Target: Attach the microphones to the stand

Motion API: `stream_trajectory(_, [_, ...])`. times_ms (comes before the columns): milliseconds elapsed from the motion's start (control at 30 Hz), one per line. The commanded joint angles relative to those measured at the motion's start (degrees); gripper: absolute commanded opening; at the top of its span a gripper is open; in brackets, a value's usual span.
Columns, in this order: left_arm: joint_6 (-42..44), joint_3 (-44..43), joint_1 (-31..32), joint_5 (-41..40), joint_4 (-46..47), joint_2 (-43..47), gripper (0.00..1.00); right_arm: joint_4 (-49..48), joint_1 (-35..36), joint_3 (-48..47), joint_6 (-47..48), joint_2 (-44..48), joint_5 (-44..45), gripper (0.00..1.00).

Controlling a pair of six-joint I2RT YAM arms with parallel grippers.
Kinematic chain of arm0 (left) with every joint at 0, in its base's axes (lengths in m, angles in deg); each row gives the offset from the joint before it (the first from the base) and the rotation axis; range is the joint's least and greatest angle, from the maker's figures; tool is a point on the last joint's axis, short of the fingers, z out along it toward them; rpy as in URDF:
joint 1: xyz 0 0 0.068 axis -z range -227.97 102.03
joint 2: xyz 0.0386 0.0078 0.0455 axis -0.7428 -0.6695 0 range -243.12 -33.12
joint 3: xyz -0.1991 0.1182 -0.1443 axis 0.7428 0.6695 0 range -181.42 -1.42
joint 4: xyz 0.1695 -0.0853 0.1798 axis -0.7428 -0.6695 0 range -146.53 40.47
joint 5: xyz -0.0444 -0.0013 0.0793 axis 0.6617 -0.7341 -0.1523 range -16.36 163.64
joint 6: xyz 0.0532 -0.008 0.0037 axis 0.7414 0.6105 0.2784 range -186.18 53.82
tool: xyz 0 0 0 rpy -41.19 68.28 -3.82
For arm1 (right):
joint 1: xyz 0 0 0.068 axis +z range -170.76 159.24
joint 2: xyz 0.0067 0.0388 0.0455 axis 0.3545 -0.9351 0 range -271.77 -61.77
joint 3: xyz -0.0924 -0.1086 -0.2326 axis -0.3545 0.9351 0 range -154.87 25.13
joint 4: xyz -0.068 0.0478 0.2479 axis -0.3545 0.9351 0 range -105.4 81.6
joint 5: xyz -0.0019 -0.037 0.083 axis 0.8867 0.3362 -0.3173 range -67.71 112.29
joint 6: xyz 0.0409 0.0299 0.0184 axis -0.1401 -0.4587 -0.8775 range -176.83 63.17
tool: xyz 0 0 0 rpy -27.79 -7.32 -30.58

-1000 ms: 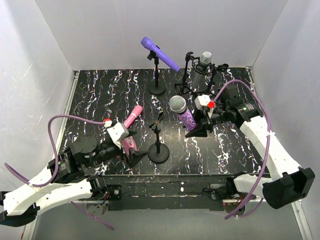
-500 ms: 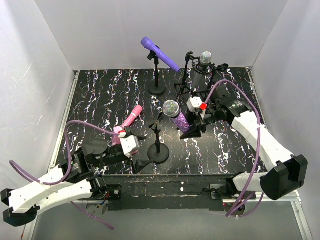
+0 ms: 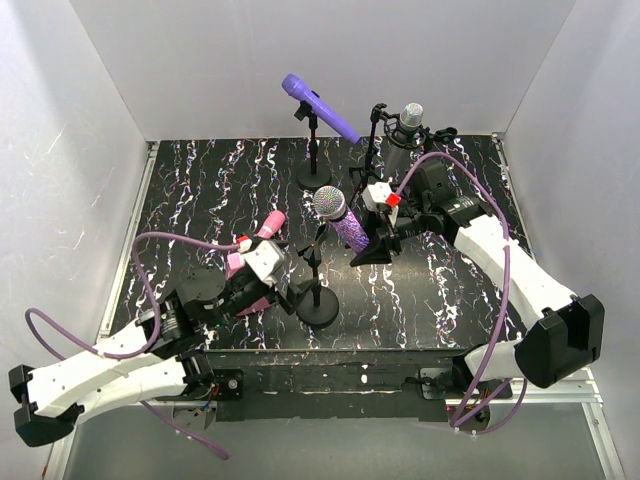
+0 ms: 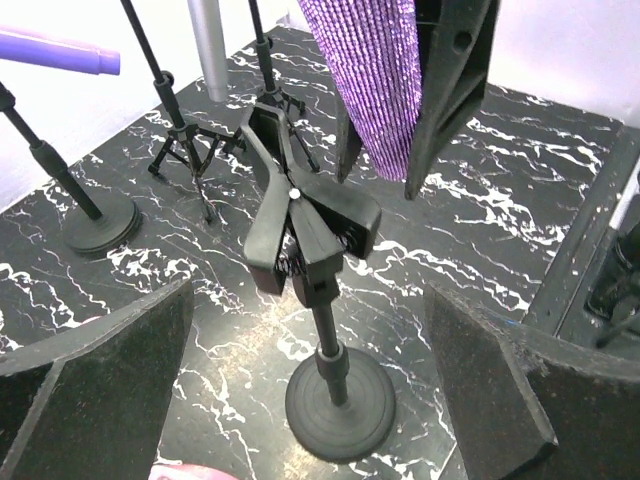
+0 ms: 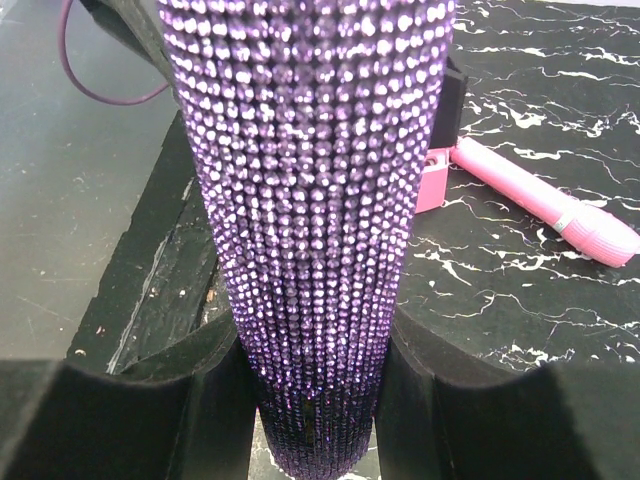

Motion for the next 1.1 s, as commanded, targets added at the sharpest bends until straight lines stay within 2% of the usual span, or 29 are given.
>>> stream_trajectory(0, [-4.4, -0.7, 0.2, -5.2, 5.9, -2.8, 0.98, -4.8, 0.1, -2.1, -3.3, 0.9, -0.4, 0.01])
stream_trajectory(167, [-5.9, -5.6, 0.2, -6.2, 5.5, -7.2, 0.98, -6.5, -0.3, -0.5, -5.1, 2.1, -0.4, 0.01])
stream_trajectory(267, [-7.5, -7.5, 0.3, -9.5, 4.4, -9.3, 0.98, -7.4, -0.9, 0.0, -6.2, 2.5, -1.0, 0.01])
stream_trajectory(600, [-8.1, -8.9, 0.5, -13.2, 3.7, -12.4, 0.96, -8.8, -2.1, 1.2, -8.0, 3.5, -2.5, 0.01])
stream_trajectory(767, [-4.8, -10.1, 0.6, -10.5, 1.5, -13.0, 0.78, -8.9, -2.3, 1.8, -7.7, 3.8, -2.7, 0.01])
stream_trajectory(800, [-4.0, -10.4, 0.6, -9.7, 0.6, -13.0, 0.71, -8.9, -2.3, 2.0, -7.5, 3.8, -2.6, 0.01])
stream_trajectory(833, [-3.4, -11.0, 0.6, -9.1, -0.9, -13.0, 0.59, -8.9, -2.3, 2.1, -7.2, 3.7, -2.6, 0.01])
stream_trajectory(867, [-2.6, -11.5, 0.7, -8.7, -2.0, -12.9, 0.51, -8.9, -2.3, 2.1, -7.0, 3.5, -2.6, 0.01])
stream_trajectory(933, [-1.1, -12.2, 0.6, -7.5, -4.5, -12.3, 0.41, -8.9, -2.4, 1.9, -6.6, 3.2, -2.6, 0.01])
stream_trajectory(1067, [0.8, -12.2, 0.6, -5.0, -6.9, -10.3, 0.31, -7.5, -2.4, 0.3, -4.4, 1.7, -2.3, 0.01])
